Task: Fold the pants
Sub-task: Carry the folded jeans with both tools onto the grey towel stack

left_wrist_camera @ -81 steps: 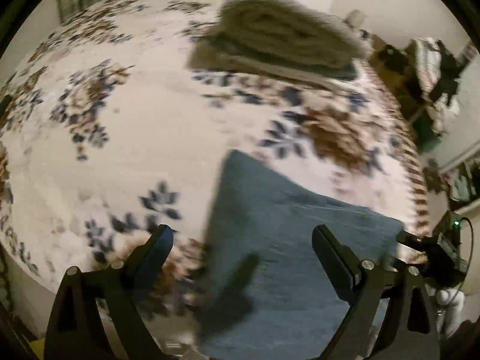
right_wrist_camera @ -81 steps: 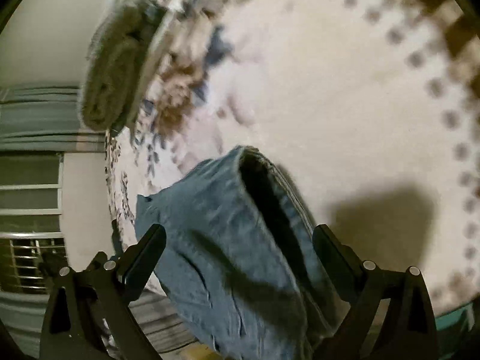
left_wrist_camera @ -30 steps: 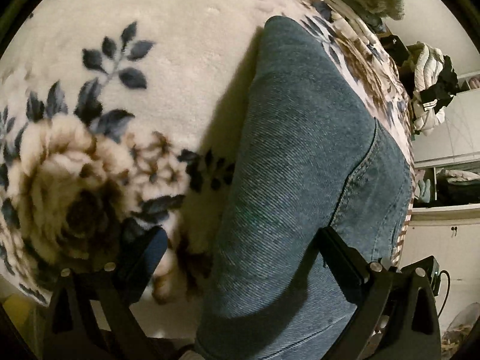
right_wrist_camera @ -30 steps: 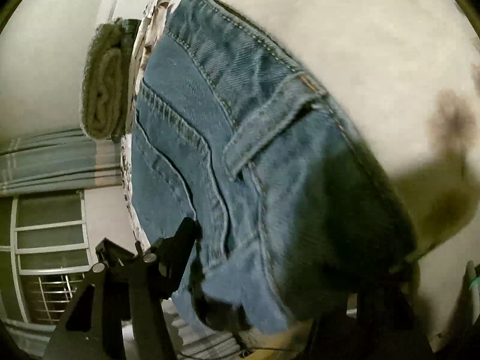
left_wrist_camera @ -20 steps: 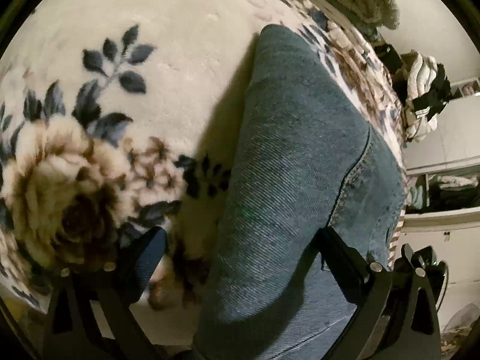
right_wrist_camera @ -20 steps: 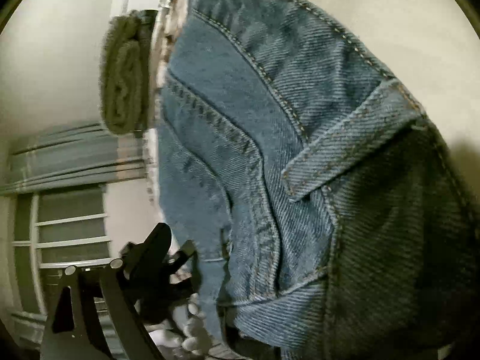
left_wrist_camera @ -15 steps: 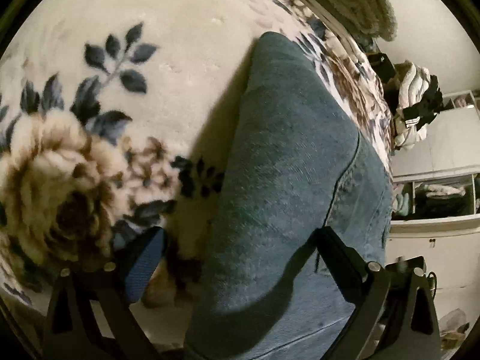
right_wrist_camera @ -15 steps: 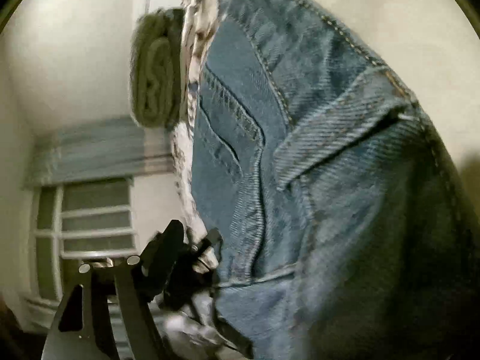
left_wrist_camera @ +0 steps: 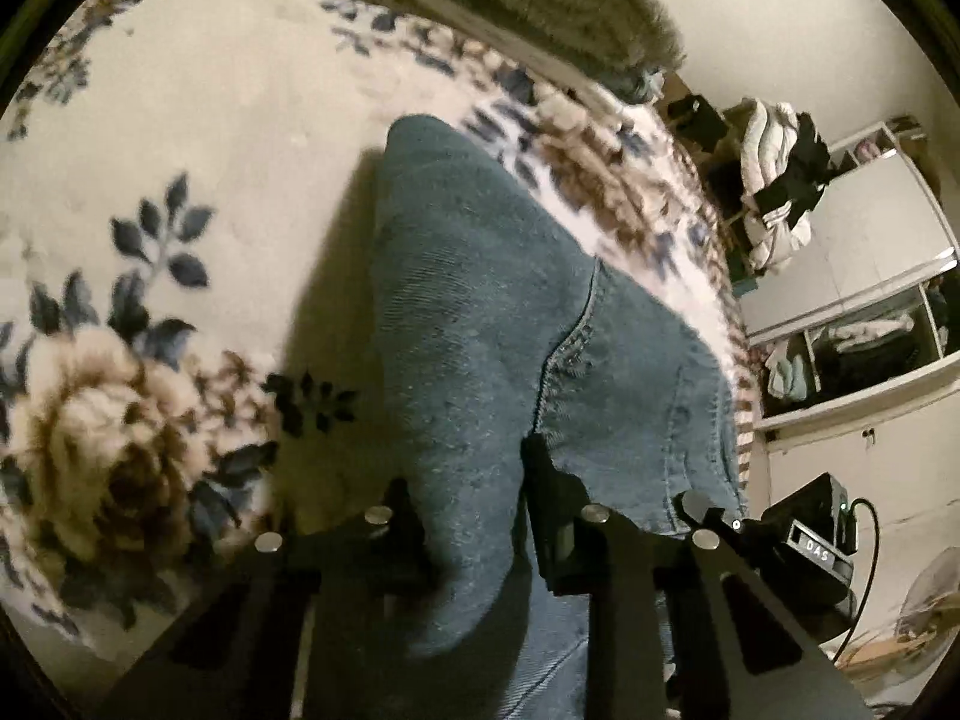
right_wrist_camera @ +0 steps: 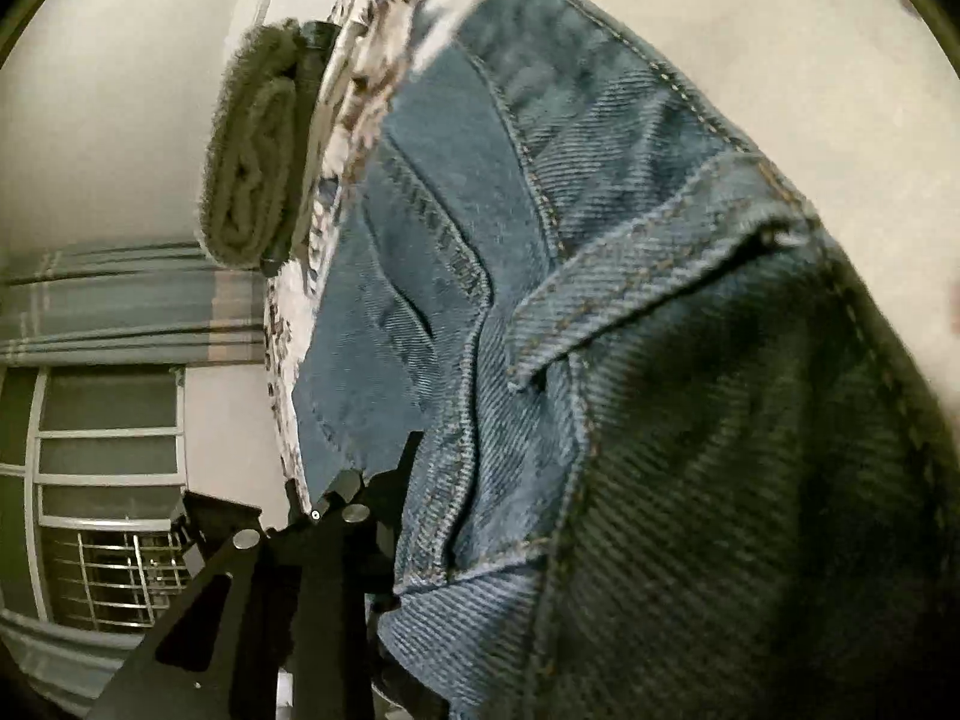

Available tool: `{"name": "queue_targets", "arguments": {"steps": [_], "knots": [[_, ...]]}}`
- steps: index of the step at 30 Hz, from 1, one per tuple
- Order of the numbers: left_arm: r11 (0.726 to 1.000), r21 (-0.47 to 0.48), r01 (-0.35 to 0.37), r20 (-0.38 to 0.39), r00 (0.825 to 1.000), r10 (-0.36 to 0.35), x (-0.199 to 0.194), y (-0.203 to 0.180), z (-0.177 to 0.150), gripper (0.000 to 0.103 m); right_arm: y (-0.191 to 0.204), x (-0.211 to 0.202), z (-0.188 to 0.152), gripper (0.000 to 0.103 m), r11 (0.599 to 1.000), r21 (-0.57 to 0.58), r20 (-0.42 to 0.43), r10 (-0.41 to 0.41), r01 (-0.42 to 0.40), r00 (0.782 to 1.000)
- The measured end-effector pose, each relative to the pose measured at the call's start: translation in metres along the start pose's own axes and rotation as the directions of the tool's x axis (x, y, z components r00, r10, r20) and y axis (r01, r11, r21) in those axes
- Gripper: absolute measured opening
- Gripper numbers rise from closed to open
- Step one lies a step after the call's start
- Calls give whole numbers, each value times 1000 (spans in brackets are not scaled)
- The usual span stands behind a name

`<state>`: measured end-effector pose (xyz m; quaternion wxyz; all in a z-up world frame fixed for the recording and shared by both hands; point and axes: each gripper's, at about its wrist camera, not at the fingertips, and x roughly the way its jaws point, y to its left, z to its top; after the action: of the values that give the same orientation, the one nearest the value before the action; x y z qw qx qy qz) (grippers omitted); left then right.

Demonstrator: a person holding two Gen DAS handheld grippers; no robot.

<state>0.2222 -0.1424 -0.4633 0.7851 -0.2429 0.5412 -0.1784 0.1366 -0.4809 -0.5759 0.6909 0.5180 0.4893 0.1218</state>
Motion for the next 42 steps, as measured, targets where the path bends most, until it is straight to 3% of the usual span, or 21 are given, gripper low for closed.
{"name": "queue_targets", "arguments": {"steps": [7,12,16,21,29,33,38,42], "knots": [[999,-20,39,45,998,-38,-51,-28,22,20,43,-34,4,32,999,-46,-2,28,-28,1000],[999,1,37,74,997,-37,-85,-67,52,20,107,-54,21,32,993,-114,-18,40,-42,999],[998,22,51,135,989,-53,-114,-96,91,20,167,-71,47,32,981,-181,-15,66,-68,998],[995,38,89,230,968,-96,-132,-118,182,20,258,-65,105,32,957,-273,18,104,-95,994],[991,61,121,330,934,-135,-106,-108,354,20,379,21,249,32,928,-346,60,169,-138,984],[993,38,111,319,940,-118,-63,-73,420,20,404,86,316,32,927,-350,54,163,-134,985],[999,-44,19,220,975,-9,2,-14,448,20,387,170,359,32,942,-330,7,73,-67,997],[995,-99,22,196,981,-2,14,19,444,24,357,201,375,36,965,-259,-72,17,-35,997]]}}
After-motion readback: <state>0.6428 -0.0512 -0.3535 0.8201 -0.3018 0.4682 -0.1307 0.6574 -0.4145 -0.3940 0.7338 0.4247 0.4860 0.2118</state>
